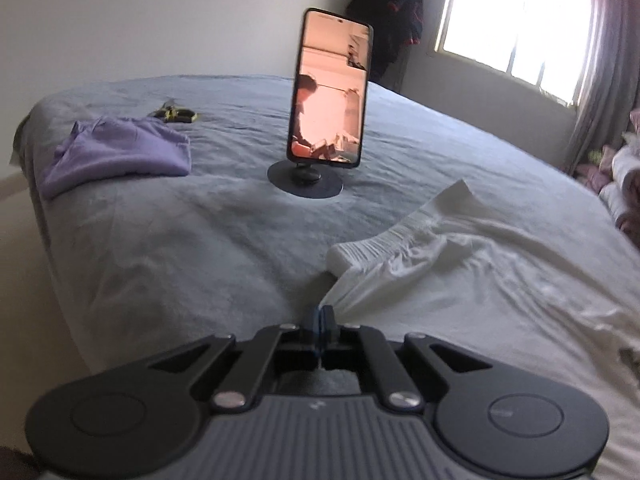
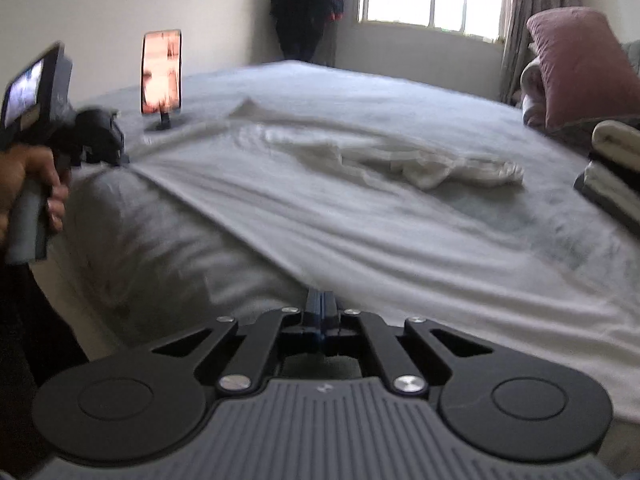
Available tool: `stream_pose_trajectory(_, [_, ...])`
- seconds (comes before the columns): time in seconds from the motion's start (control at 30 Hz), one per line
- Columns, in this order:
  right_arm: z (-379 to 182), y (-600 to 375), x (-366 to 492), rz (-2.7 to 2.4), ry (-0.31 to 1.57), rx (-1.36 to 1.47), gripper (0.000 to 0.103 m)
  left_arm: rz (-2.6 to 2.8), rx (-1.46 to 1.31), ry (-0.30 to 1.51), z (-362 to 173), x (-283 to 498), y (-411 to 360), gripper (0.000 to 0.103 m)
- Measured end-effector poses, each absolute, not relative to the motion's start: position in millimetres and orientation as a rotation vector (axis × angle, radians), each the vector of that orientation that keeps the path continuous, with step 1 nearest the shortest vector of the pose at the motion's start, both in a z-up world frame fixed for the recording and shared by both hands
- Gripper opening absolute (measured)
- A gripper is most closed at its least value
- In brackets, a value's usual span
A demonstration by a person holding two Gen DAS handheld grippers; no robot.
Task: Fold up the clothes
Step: 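Grasp the waistband with the left gripper while the right gripper opens near the pants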
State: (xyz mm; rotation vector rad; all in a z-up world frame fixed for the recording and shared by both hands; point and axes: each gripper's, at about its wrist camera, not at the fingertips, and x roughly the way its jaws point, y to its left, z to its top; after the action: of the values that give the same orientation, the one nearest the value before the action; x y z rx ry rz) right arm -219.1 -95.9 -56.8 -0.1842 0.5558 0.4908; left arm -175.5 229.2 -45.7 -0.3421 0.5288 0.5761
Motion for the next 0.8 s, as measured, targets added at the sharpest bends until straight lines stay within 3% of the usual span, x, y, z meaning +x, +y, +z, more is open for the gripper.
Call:
stream_pose_trajectory(0.07, [-54.9, -97.8, -217.9, 0.492, 0.562, -0.156, 0.0, 0.577, -0.345, 0.523, -44.7, -176.7, 228.6, 0.009])
stream_pose_trajectory(0.1, [-53.0, -99.7, -217.4, 0.497, 0.566, -0.137, 0.005, 0.58, -0.355, 0.517, -42.7, -178.2, 229.1, 0.016])
stream_pose_trajectory(0.13, [-50.5, -102.2, -216.9, 0.504, 0.57, -0.114, 0.011, 0.582, -0.366, 0.51, -40.6, -179.6, 229.7, 0.029])
stream_pose_trajectory(0.23, [-44.5, -109.5, -210.9, 0.511, 0.585, -0.047, 0.018, 0.586, -0.382, 0.496, -33.5, -181.9, 229.8, 0.054])
stream_pose_trajectory(0.3, [-40.8, -114.6, -205.3, 0.517, 0.597, -0.001, 0.046, 0.573, -0.385, 0.497, -28.7, -180.8, 228.9, 0.062])
stream_pose_trajectory(0.53, [-24.2, -126.5, -172.1, 0.514, 0.611, 0.104, 0.056, 0.492, -0.368, 0.531, -12.6, -164.6, 212.6, 0.078])
stream_pose_trajectory(0.6, [-20.3, -131.2, -159.9, 0.504, 0.618, 0.147, 0.064, 0.461, -0.365, 0.539, -6.9, -155.9, 206.6, 0.079])
stream_pose_trajectory(0.8, [-9.4, -148.7, -126.4, 0.477, 0.632, 0.235, 0.066, 0.318, -0.287, 0.59, 9.1, -108.8, 199.9, 0.08])
